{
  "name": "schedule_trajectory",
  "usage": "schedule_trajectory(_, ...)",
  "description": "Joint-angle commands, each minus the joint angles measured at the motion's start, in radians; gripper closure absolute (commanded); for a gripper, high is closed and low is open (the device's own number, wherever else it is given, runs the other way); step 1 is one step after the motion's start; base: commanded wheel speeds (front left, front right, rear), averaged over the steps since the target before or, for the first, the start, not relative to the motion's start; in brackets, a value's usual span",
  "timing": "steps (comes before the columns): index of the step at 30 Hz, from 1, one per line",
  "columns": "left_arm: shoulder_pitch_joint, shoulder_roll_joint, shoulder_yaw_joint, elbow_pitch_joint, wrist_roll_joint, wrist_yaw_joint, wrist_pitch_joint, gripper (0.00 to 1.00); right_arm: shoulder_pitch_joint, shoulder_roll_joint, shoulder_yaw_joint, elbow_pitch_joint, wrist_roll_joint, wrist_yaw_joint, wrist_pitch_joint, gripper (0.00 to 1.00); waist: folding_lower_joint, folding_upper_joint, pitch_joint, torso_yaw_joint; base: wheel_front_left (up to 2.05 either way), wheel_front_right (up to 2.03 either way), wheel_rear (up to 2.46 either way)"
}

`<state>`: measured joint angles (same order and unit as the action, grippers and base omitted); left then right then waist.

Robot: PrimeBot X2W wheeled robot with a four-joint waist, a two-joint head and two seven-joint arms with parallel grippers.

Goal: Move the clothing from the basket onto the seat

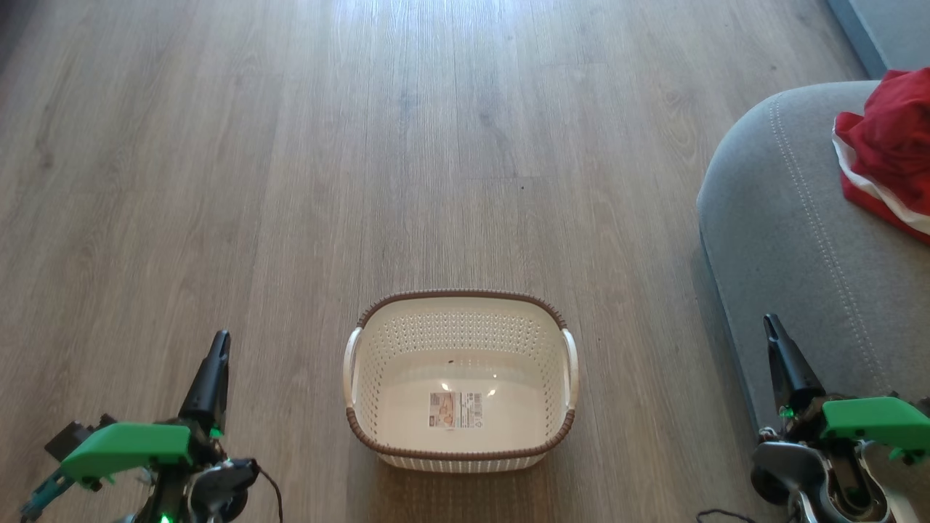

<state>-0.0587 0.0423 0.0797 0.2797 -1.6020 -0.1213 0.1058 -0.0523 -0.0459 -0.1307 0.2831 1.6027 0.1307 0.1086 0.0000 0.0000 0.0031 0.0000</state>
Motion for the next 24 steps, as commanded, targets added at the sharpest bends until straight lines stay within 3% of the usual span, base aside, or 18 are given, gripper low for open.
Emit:
schedule_trajectory(1, -0.049, 0.008, 0.034, -0.034, -0.007, -0.009, 0.007, 1.0, -0.056, -0.004, 0.017, -0.038, 0.006, 0.0, 0.005, 1.0, 0.0, 0.0, 0.0, 0.0, 0.0, 0.0, 0.0)
schedule_trajectory(24, -0.049, 0.008, 0.034, -0.035, -0.007, -0.009, 0.007, 1.0, -0.056, -0.004, 0.017, -0.038, 0.006, 0.0, 0.004, 1.0, 0.0, 0.0, 0.0, 0.0, 0.0, 0.0, 0.0)
